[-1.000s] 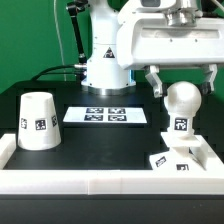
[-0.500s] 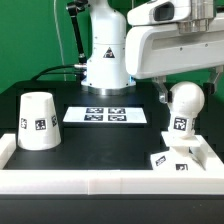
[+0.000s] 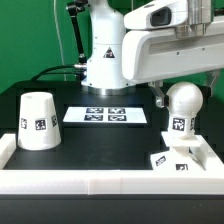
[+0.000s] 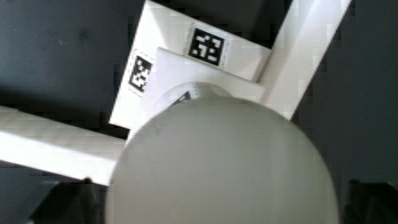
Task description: Assemble lamp
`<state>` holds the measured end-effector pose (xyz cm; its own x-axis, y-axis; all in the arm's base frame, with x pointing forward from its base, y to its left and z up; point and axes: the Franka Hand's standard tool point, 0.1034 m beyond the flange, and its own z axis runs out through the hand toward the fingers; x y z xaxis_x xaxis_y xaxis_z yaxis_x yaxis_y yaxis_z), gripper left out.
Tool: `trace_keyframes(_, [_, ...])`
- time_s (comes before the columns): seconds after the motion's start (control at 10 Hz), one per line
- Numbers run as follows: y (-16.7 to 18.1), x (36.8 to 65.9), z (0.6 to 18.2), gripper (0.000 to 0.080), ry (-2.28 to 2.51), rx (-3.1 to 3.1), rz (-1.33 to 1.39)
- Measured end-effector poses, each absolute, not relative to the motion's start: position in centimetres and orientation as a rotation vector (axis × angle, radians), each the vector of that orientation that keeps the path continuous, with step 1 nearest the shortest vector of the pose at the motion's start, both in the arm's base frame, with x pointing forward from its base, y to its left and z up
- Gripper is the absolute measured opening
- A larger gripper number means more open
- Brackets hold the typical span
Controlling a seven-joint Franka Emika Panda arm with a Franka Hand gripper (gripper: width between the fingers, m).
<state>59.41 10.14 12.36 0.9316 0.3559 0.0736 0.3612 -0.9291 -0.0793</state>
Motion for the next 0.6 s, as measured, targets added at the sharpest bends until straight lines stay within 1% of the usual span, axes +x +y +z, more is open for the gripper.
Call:
trace_keyframes(0.1, [10.03, 59.58, 12.33, 0.0575, -0.571, -2.997, -0.108])
trace_keyframes(0.6, [9.96, 59.68, 12.33, 0.0576, -0.553, -2.999, -0.116])
